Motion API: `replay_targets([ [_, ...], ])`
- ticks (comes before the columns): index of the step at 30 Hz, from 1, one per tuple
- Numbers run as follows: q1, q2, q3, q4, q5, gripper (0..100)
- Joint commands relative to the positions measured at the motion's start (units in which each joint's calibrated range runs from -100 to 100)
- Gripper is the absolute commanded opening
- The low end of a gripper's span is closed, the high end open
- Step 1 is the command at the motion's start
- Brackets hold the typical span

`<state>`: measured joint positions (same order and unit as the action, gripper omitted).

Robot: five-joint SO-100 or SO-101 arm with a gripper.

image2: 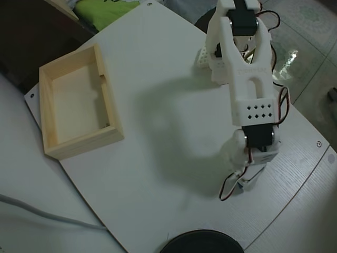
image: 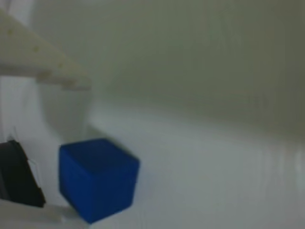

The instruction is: Pick up the small blue cube and put it into the box

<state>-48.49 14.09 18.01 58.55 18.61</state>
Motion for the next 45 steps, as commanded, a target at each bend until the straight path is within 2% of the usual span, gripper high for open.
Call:
replay_targets([
  [1, 0.1, -0.4, 0.0, -0.4, 0.2, 21],
  [9, -0.1, -0.4, 0.0, -0.4, -0.3, 7],
  [23, -0.1, -1.6, -2.4, 0.8, -1.6, 5],
  [28, 0.6, -1.6, -10.4, 6.4, -1.6, 6],
  [35, 2.8, -1.5, -29.0, 19.5, -1.5, 6],
  [45, 16.5, -1.5, -53.6, 34.7, -0.8, 6],
])
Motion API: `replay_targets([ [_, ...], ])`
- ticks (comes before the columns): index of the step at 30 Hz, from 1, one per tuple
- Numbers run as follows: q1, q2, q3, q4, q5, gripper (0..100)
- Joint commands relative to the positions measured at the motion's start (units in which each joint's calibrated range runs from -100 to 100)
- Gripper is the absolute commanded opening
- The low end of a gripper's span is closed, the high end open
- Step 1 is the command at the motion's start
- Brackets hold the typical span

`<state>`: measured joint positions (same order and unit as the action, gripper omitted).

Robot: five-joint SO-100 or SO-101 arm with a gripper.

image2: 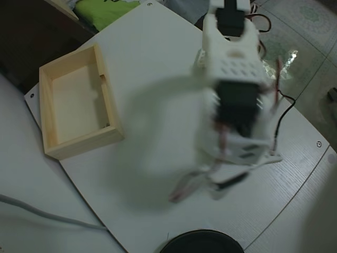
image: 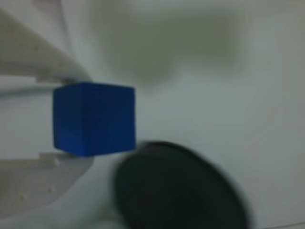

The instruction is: Pick up the small blue cube and put it into the box

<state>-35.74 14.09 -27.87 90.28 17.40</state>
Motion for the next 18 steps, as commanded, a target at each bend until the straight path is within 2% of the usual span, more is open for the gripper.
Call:
replay_targets([
  [1, 5.2, -1.5, -9.8, 4.2, 0.7, 6],
  [6, 12.1, -1.5, -19.5, 9.1, 1.5, 6],
  [10, 18.5, -1.5, -23.9, 9.2, 2.2, 6],
  [18, 29.6, -1.4, -25.1, 8.7, 5.3, 6],
])
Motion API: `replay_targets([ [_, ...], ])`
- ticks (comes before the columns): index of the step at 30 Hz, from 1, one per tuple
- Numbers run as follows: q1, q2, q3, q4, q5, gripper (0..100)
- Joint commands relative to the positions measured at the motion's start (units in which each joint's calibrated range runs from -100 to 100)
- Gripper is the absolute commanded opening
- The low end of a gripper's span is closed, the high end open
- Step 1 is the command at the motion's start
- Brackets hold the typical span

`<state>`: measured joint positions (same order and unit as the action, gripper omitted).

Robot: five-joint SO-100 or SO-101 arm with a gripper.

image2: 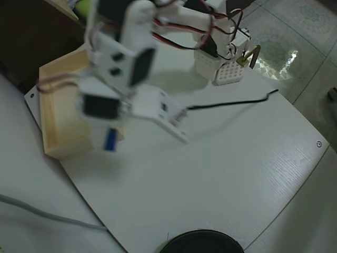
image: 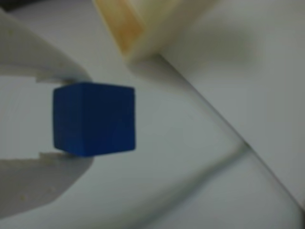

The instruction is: Pick up the small blue cube and put it into the box

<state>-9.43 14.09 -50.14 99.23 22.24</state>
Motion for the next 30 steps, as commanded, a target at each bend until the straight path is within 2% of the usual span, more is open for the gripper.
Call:
replay_targets([
  [1, 4.6, -1.2, -2.8, -0.3, 0.5, 6],
  [10, 14.7, -0.2, -1.7, -7.7, 0.0, 6],
  [17, 18.5, 2.1, 4.1, -12.4, -0.2, 6],
  [30, 21.0, 3.7, 14.8, -18.1, -6.6, 6],
])
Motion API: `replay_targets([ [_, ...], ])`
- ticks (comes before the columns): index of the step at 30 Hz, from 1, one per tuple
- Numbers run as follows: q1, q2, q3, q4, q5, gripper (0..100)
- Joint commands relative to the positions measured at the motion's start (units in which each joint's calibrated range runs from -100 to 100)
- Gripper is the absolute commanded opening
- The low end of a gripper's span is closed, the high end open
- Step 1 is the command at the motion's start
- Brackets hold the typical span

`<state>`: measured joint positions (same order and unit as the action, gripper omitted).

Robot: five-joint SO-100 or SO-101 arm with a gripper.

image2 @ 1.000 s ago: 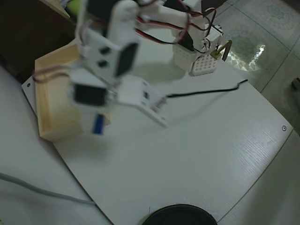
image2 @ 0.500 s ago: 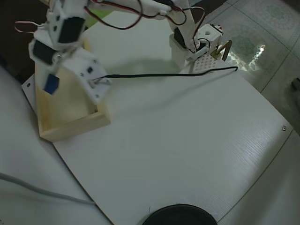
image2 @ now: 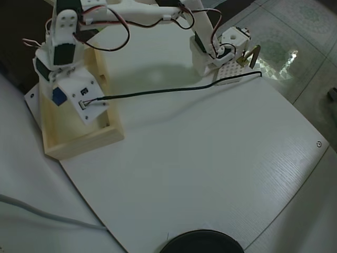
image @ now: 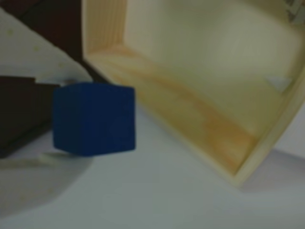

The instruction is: Pick up the small blue cube and put it into the box

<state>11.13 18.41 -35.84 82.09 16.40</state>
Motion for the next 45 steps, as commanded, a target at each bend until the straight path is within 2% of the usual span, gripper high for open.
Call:
replay_targets([
  [1, 0.5, -0.7, 0.9, -1.0, -0.8, 7],
  [7, 1.6, -0.7, 1.2, -0.2, -3.2, 16],
  [19, 2.3, -2.2, -0.5, 0.7, -7.4, 16],
  [27, -1.3, -7.3, -8.1, 17.4, -14.4, 16],
  [30, -1.4, -11.2, -8.1, 17.7, -15.5, 16],
  [34, -1.2, -17.3, -0.9, 17.7, -15.5, 16],
  [45, -1.6, -30.7, 31.0, 17.2, -15.6, 16],
])
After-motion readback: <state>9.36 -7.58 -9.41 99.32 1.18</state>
